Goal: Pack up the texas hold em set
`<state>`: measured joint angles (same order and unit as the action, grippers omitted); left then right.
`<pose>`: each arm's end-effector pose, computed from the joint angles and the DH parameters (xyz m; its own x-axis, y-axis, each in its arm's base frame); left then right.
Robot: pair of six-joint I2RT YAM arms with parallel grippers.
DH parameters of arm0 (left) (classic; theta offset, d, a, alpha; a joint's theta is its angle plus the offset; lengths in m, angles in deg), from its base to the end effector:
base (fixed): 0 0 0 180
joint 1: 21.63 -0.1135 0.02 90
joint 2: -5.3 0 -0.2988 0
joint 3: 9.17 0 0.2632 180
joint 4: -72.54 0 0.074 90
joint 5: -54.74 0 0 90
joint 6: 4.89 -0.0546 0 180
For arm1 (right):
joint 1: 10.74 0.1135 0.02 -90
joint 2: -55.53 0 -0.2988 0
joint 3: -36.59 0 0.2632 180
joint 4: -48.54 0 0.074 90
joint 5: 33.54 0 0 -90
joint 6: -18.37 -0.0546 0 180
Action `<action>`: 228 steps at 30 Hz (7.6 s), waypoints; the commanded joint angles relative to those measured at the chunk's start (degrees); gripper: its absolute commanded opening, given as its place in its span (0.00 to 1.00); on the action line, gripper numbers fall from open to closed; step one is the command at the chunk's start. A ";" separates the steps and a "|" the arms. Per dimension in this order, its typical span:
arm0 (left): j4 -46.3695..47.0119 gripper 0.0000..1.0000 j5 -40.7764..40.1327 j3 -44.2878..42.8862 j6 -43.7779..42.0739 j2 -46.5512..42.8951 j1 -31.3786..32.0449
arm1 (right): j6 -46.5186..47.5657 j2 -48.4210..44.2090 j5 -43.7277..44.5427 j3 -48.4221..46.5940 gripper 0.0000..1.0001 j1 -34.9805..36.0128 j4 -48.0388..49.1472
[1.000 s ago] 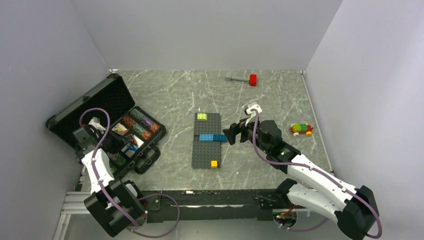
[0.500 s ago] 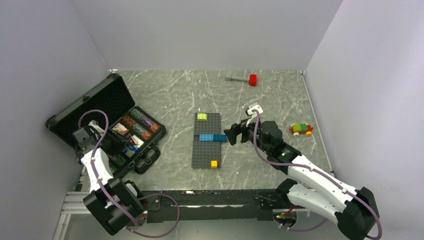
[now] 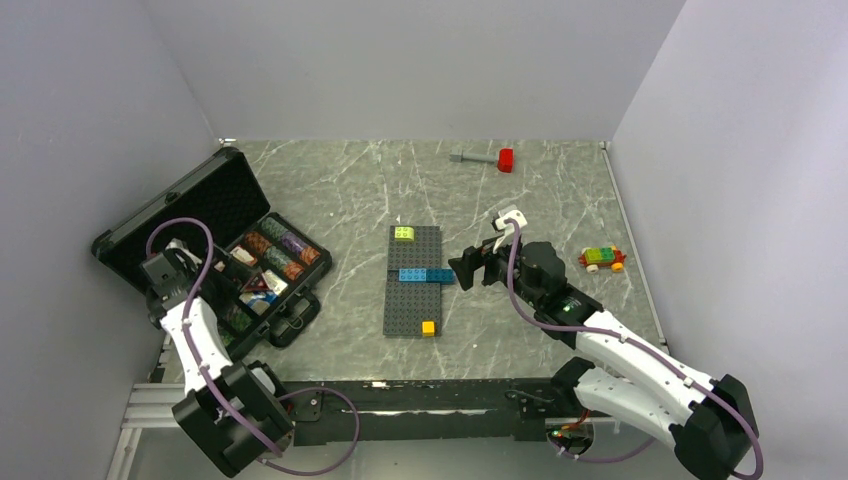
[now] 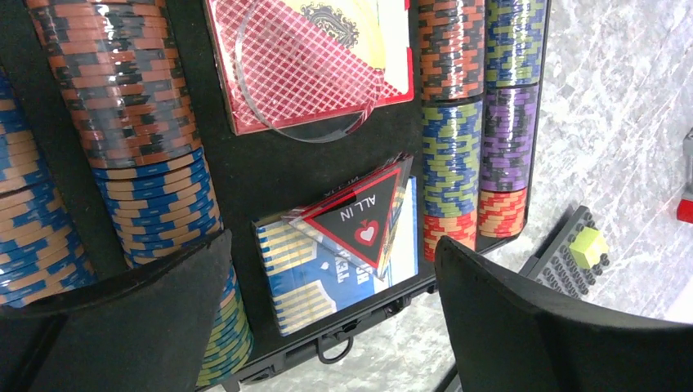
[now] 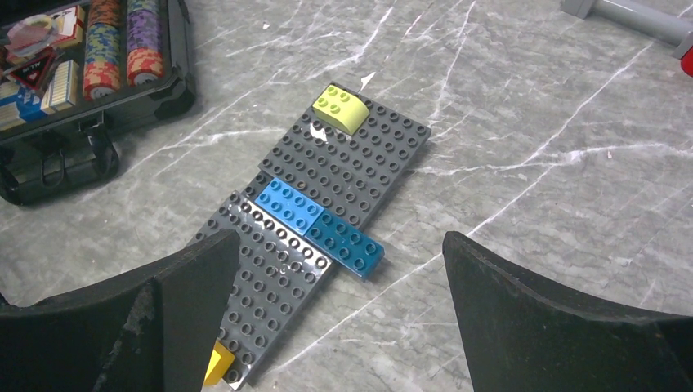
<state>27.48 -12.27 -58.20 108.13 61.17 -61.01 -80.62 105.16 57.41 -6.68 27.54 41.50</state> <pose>0.1607 0.1043 0.2317 -0.4043 -0.7976 -0.4477 -0.6040 0.6004 -0.5242 0.1679 0.1313 0.2822 -0.2745 -0.0176 -0.9614 -0.5709 0.8075 0.1482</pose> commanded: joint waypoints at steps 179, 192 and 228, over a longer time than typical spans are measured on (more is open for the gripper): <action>-4.42 0.52 -11.40 -9.32 -11.01 13.96 23.38 | -51.18 86.99 -41.47 -57.10 0.49 25.44 32.07; -4.42 0.52 -11.10 -9.23 -11.07 13.45 23.38 | -48.56 85.28 -37.96 -55.12 0.49 25.44 35.22; -4.51 0.52 -10.86 -9.04 -11.09 12.94 23.38 | -46.82 83.82 -31.01 -51.32 0.57 24.01 30.45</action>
<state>31.59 -25.65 -69.83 96.77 73.02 -38.15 -127.35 188.32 26.05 -55.42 51.87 71.33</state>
